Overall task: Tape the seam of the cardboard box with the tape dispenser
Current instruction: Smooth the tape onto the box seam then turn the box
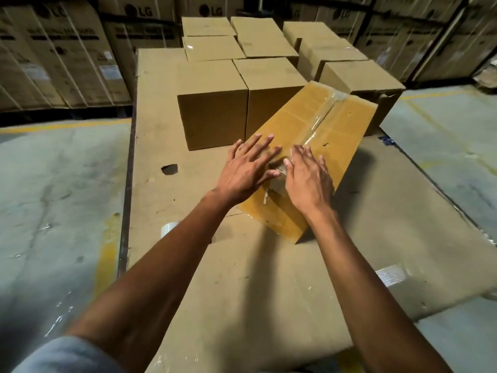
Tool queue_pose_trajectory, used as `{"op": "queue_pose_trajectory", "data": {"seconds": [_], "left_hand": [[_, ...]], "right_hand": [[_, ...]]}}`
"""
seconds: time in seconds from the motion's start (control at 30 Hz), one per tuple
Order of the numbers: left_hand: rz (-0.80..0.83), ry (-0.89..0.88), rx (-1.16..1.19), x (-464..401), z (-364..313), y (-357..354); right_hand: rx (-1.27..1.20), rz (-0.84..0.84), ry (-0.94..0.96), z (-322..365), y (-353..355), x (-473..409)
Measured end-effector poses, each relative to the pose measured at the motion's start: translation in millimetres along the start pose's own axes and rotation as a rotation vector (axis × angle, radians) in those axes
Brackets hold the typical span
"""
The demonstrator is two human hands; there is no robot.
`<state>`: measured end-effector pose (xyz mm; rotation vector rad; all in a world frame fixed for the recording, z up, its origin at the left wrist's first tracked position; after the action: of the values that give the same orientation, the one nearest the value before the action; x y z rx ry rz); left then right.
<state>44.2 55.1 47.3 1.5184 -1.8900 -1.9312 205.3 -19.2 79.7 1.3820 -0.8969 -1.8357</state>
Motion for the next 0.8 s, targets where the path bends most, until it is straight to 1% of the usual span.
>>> {"op": "queue_pose_trajectory", "data": {"seconds": [0.07, 0.17, 0.37, 0.5, 0.63, 0.8], "left_hand": [[0.044, -0.06, -0.031, -9, 0, -7], [0.05, -0.07, -0.014, -15, 8, -16], [-0.068, -0.132, -0.017, -10, 18, -28], [-0.101, -0.171, -0.036, -6, 22, -32], [-0.071, -0.217, -0.05, -3, 25, -33], [-0.042, -0.23, -0.048, -1, 26, -30]], "right_hand": [[0.003, 0.08, 0.001, -12, 0, 7], [0.083, 0.105, 0.055, -12, -2, 15], [0.201, 0.122, 0.114, -7, -7, 17], [0.278, 0.101, 0.18, -5, -11, 22], [0.284, 0.111, 0.189, -4, -12, 23], [0.317, 0.204, 0.187, -4, -12, 24]]}}
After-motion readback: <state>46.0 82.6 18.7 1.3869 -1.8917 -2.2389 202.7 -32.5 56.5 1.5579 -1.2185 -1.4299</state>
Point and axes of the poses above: each hand's wrist, its own x-axis away from the middle knuckle, its own y-axis out of the back of the hand, z = x × y, the point moved 3 cm from there along -x, towards the middle knuckle, and after that the axes turned 14 degrees about -z, right-handed, at the moved point
